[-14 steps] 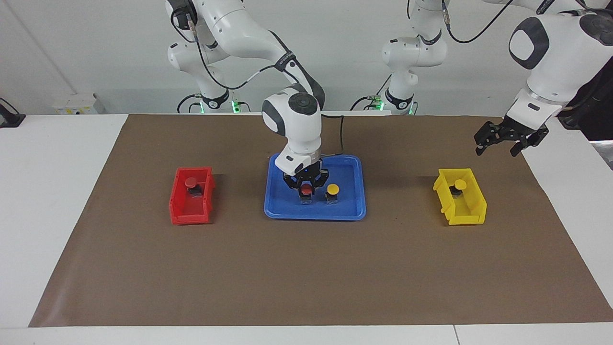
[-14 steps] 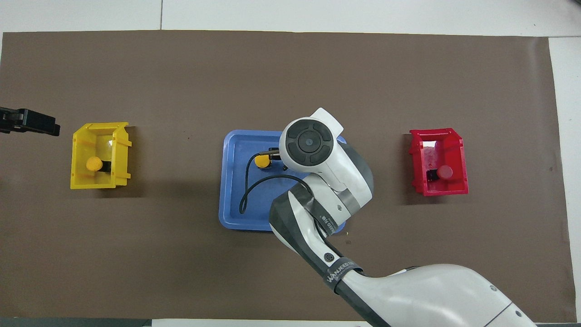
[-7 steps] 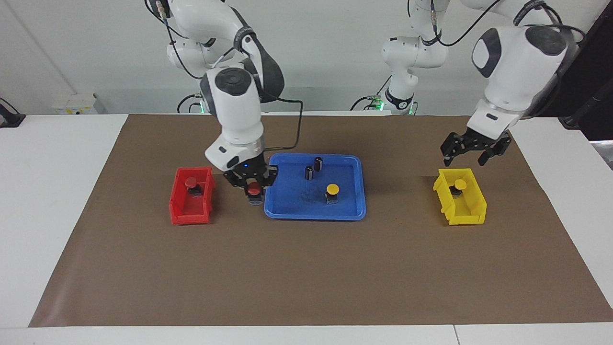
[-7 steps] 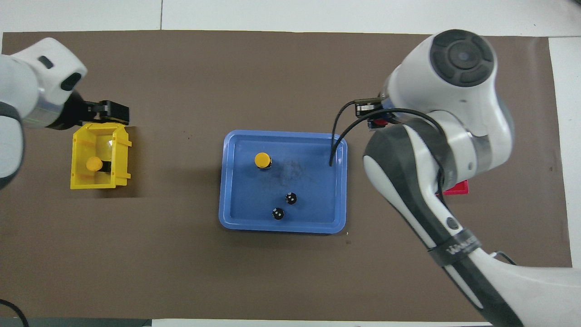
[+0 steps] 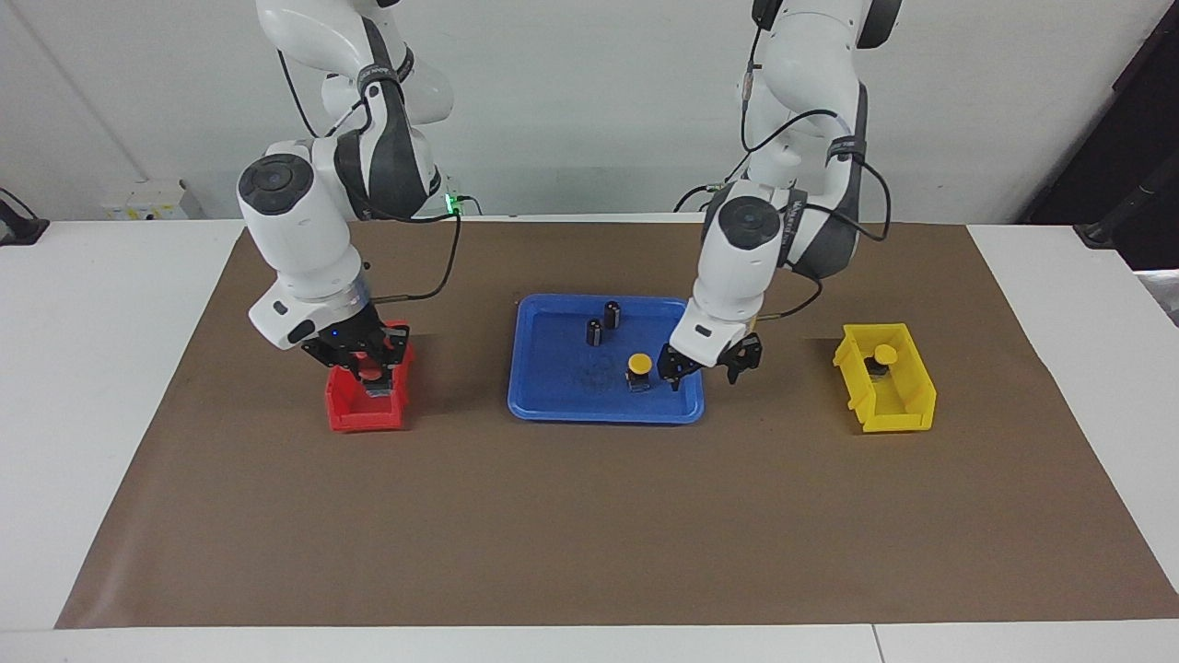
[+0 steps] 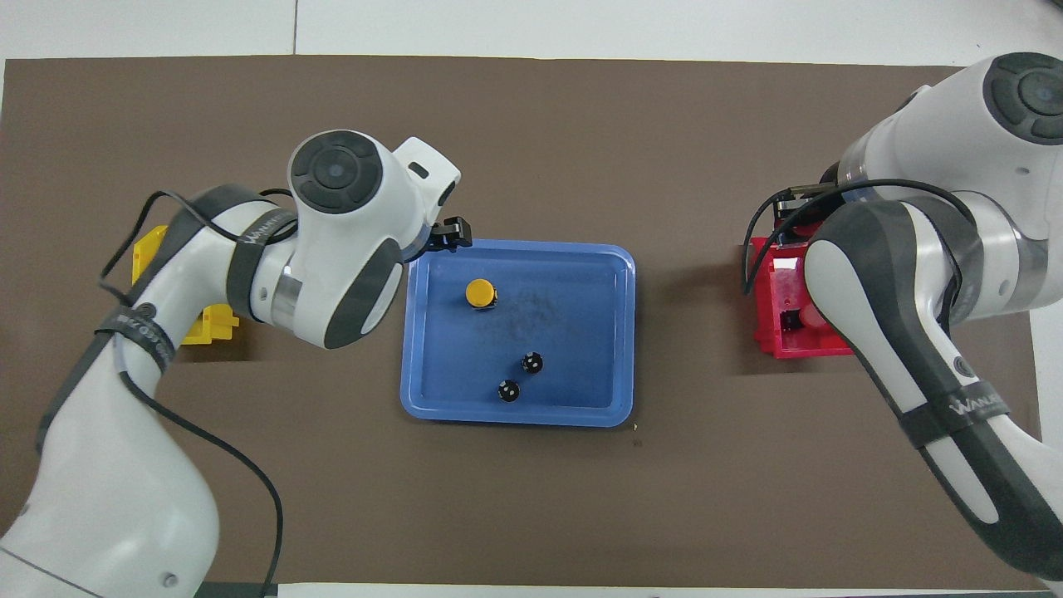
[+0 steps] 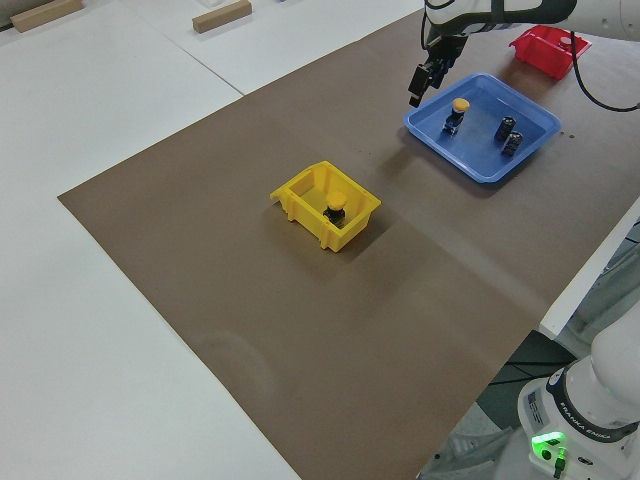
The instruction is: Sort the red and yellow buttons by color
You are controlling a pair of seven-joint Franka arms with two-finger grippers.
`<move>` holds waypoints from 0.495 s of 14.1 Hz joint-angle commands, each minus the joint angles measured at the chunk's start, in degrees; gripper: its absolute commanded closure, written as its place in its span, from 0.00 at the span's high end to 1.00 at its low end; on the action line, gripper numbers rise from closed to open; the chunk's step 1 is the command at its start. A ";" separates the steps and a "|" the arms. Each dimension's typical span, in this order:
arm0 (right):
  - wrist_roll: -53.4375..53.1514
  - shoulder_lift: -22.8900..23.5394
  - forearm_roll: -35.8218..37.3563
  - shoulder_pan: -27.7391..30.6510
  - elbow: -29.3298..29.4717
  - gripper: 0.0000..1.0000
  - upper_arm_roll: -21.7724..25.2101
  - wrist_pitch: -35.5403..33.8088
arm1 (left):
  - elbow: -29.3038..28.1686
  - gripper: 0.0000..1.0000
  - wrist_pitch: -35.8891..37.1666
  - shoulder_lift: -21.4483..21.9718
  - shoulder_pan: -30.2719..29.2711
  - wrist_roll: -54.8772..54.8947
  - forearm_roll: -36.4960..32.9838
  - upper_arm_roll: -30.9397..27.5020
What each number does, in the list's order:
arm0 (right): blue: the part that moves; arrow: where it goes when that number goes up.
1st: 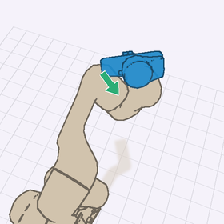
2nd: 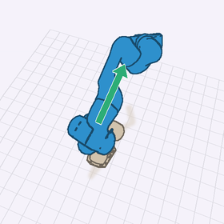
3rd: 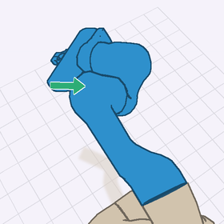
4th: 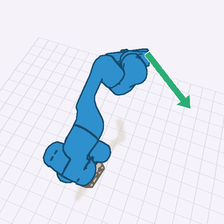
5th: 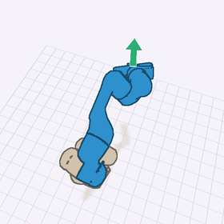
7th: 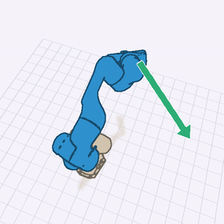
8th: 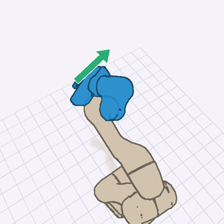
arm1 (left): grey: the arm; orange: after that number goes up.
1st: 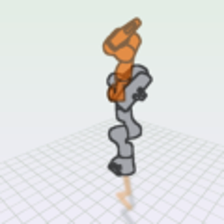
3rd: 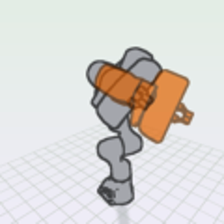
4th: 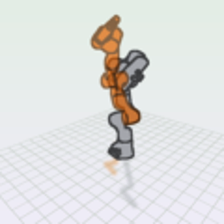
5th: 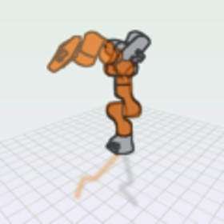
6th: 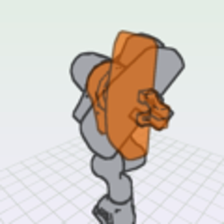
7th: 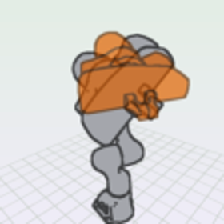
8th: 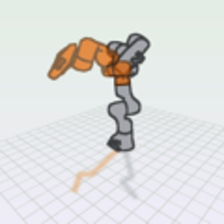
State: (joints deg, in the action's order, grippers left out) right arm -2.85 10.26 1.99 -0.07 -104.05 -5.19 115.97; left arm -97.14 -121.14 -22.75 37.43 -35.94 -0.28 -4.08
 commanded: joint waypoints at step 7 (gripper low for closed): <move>8.82 -5.60 -5.33 5.08 -15.20 0.24 -0.70 13.39 | 2.57 0.95 4.59 -2.13 5.02 -5.54 -0.96 -0.84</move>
State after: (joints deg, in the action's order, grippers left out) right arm 3.46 6.88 -1.48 3.52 -115.28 -5.20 126.41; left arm -94.88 -118.82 -25.24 41.54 -40.28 -0.28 -4.20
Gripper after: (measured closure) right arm 0.590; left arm 0.022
